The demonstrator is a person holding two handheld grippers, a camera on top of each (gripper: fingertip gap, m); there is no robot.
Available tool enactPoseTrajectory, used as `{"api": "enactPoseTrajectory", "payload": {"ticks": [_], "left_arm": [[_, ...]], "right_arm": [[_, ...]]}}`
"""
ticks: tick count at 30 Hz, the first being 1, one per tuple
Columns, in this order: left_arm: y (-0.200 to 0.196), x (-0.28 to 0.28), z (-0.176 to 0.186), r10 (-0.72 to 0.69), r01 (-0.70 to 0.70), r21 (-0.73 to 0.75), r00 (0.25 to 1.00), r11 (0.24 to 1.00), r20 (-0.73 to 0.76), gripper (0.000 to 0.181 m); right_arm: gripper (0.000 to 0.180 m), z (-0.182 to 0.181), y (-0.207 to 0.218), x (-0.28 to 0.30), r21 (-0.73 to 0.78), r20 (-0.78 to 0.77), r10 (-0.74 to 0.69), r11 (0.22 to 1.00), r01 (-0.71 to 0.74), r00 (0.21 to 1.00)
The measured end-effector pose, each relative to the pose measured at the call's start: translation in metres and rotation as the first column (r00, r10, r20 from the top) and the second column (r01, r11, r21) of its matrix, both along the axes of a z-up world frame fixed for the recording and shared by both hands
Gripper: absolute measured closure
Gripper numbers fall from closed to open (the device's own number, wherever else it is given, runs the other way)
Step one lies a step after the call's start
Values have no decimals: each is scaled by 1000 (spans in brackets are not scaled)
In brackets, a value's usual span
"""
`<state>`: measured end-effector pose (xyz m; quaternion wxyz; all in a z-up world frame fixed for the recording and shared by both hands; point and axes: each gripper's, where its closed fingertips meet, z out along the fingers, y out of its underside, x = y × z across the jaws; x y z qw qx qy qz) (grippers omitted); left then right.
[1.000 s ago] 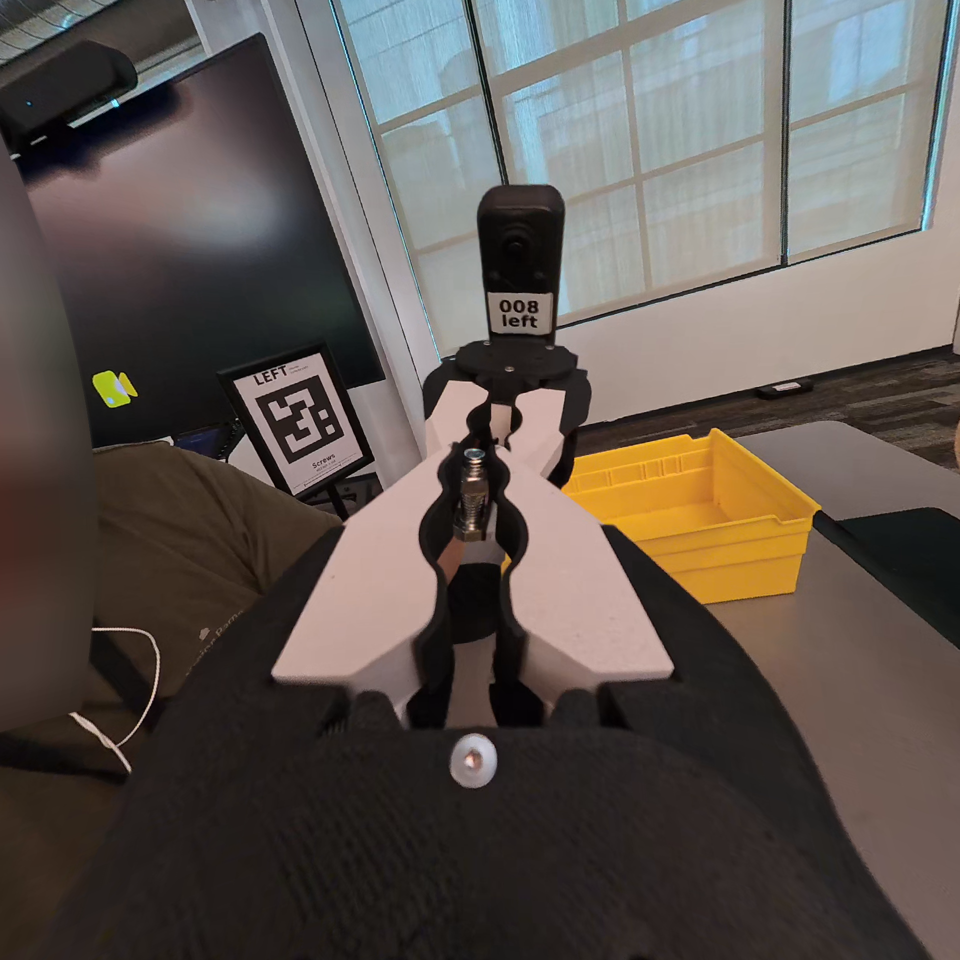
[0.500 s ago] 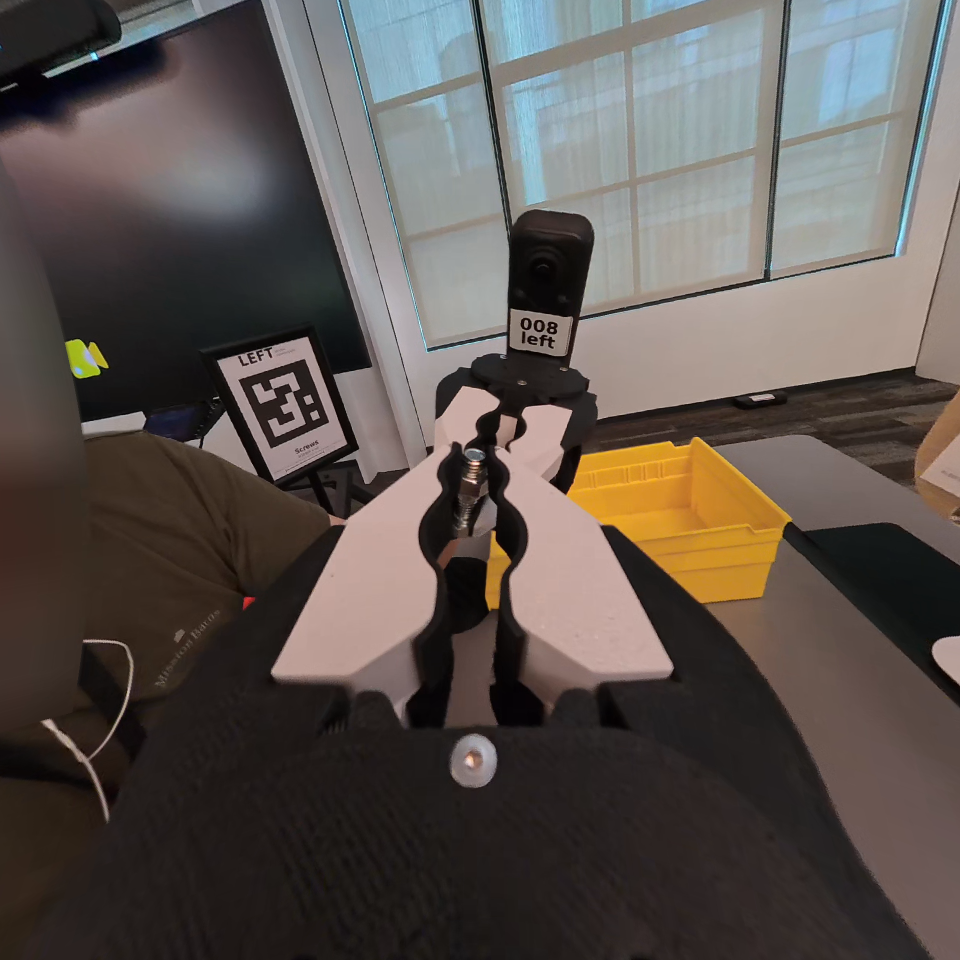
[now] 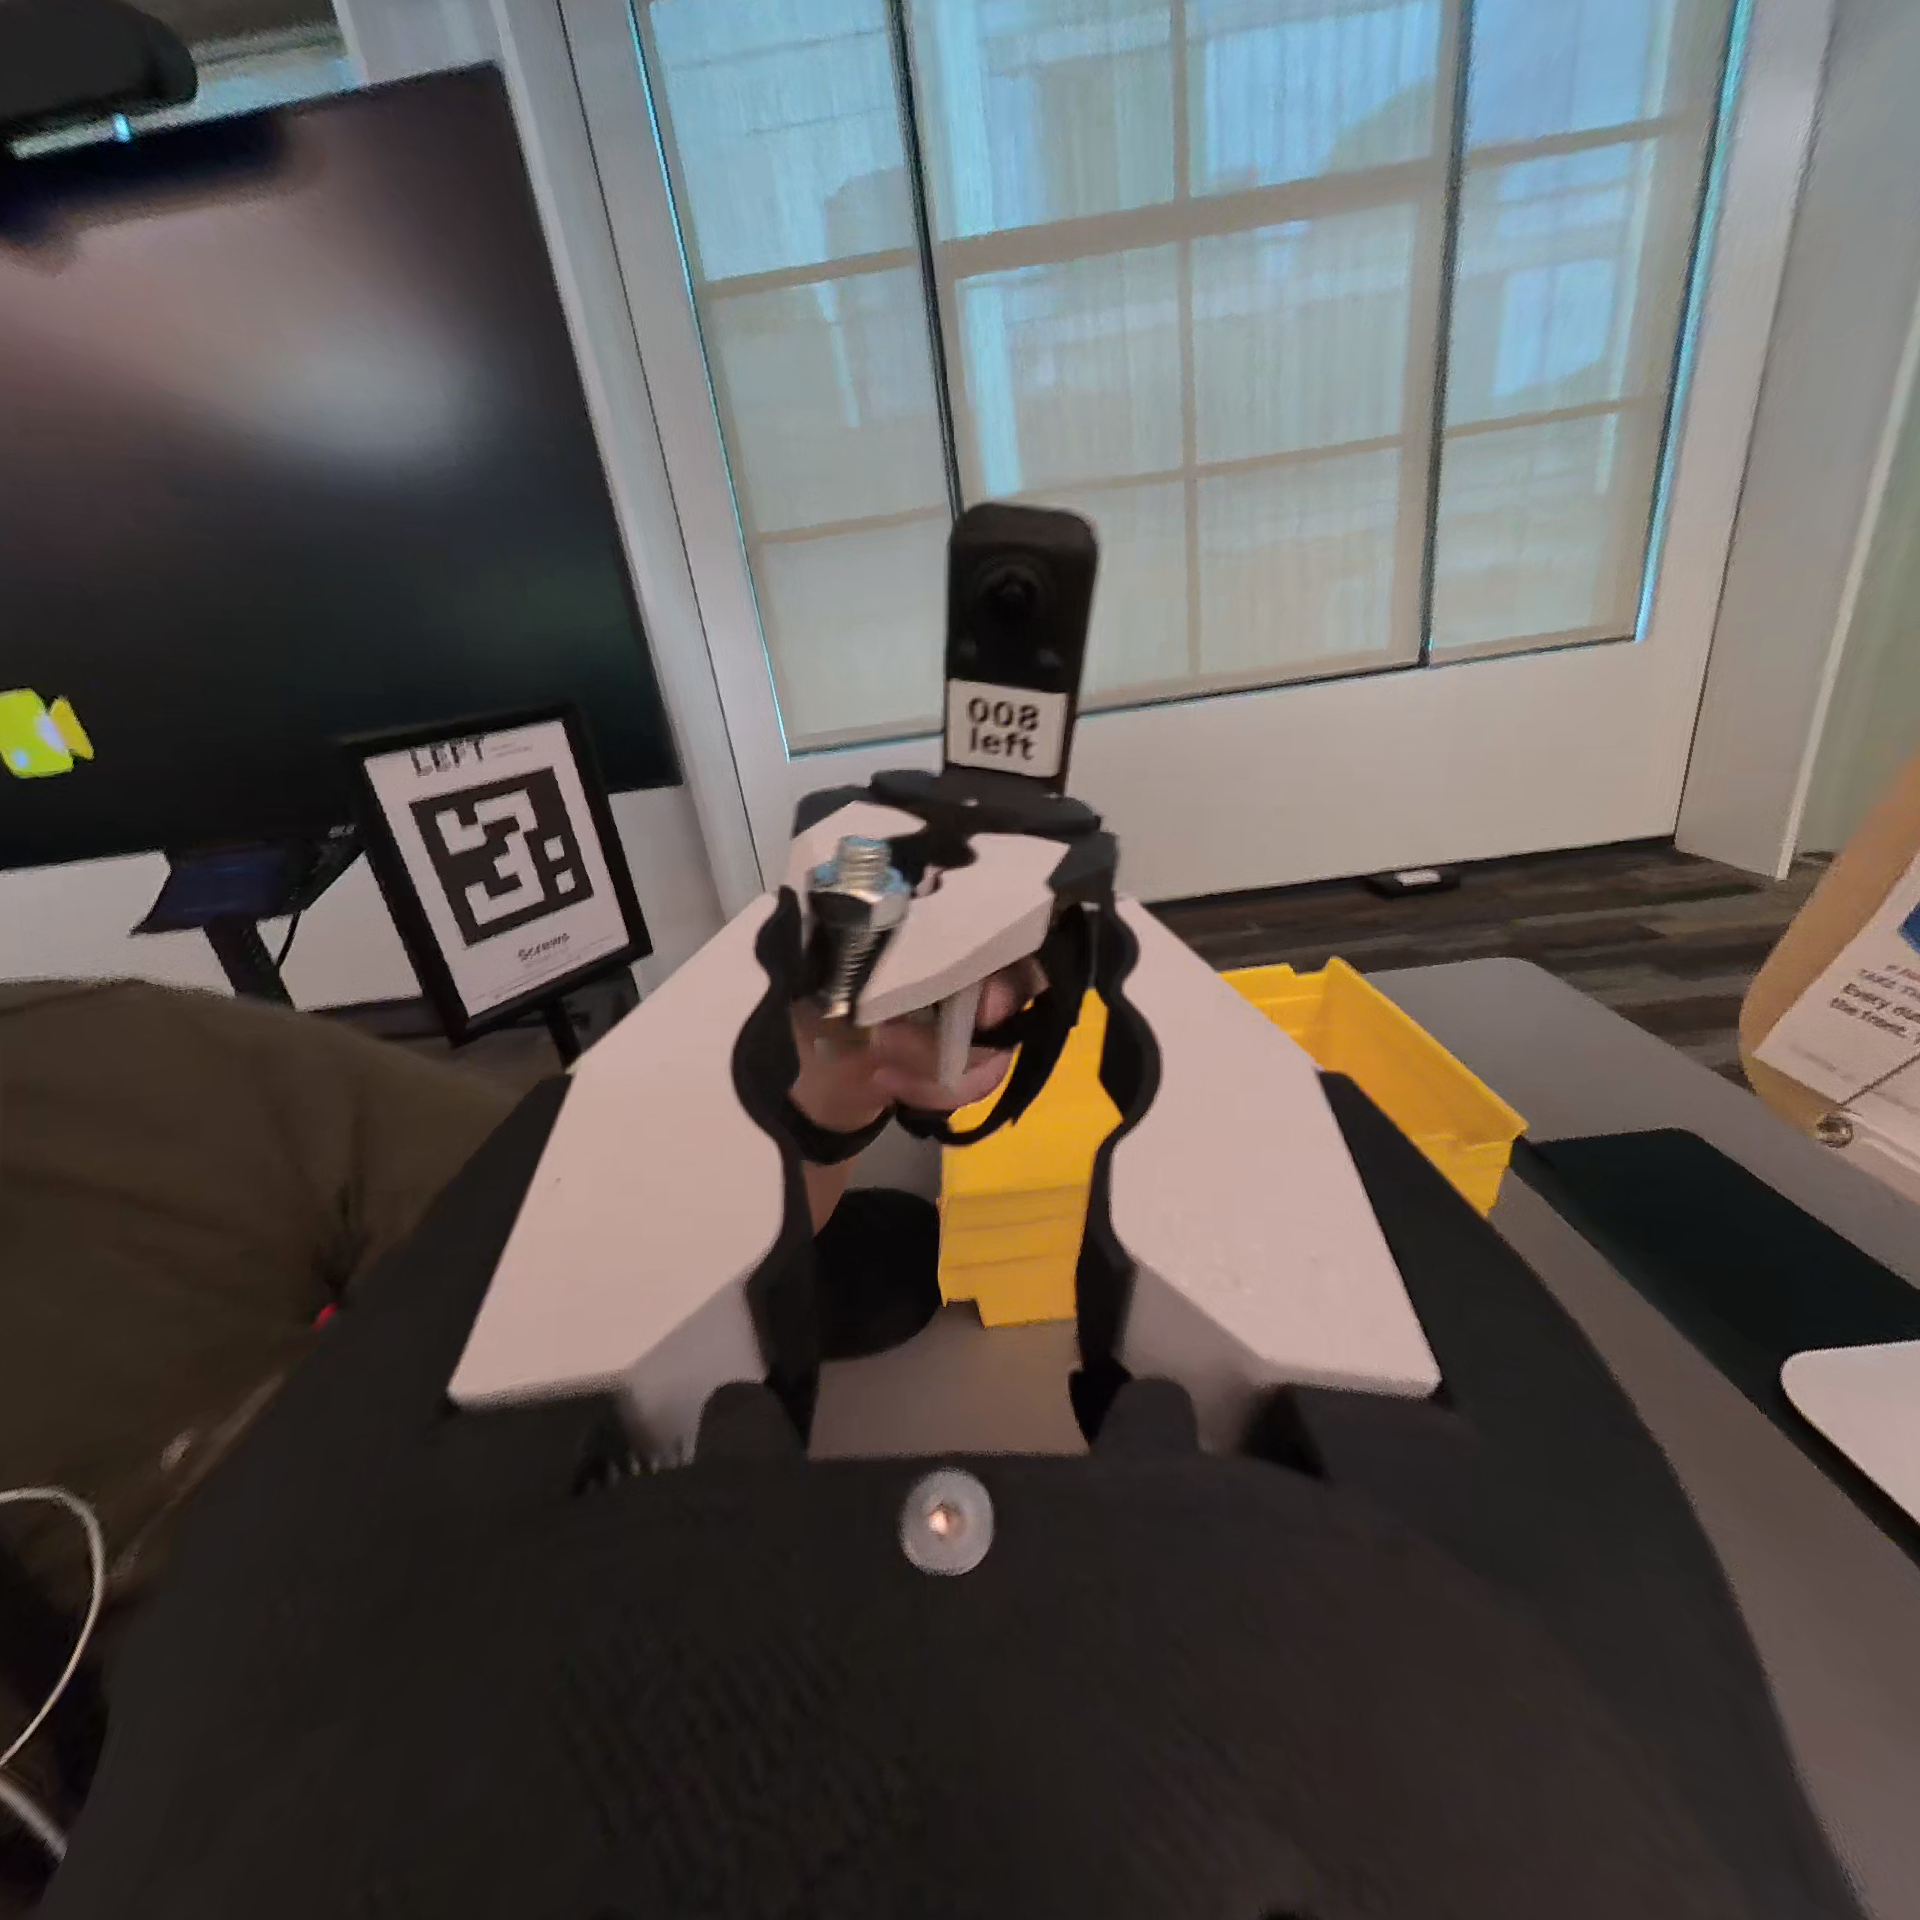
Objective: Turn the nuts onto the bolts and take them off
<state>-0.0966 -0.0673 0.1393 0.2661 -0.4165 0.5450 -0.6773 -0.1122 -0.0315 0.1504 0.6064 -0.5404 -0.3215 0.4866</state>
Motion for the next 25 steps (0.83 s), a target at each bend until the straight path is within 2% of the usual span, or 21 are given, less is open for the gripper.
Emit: {"api": "enactPoseTrajectory", "payload": {"ticks": [4, 9, 12, 15, 18, 20, 25], "left_arm": [[-9, 1, 2, 23, -24, 66, 1000, 998, 17, 173], [-17, -2, 3, 23, -28, 137, 999, 990, 36, 173], [-27, -10, 13, -45, 38, 99, 996, 994, 71, 173], [-25, -14, 18, -36, 32, 57, 997, 998, 65, 173], [-25, -13, 16, -28, 24, 68, 998, 997, 63, 173], [-28, -12, 15, -40, 37, 62, 998, 997, 49, 173], [-29, -11, 13, -33, 29, 69, 998, 997, 50, 173]], "right_arm": [[128, 9, -10, 1, -29, -90, 102, 994, -105, 991], [127, 7, -20, 2, 21, -40, 147, 989, -146, 988], [138, 11, -5, 25, 11, -72, 56, 998, -56, 996], [128, 28, -35, 17, 57, -109, 189, 981, -183, 976], [127, 26, -37, -3, 114, -28, 92, 990, -88, 995], [127, 24, -34, -10, 98, -36, 90, 991, -86, 995], [126, 20, -20, 3, -21, -152, 177, 983, -182, 972]]}}
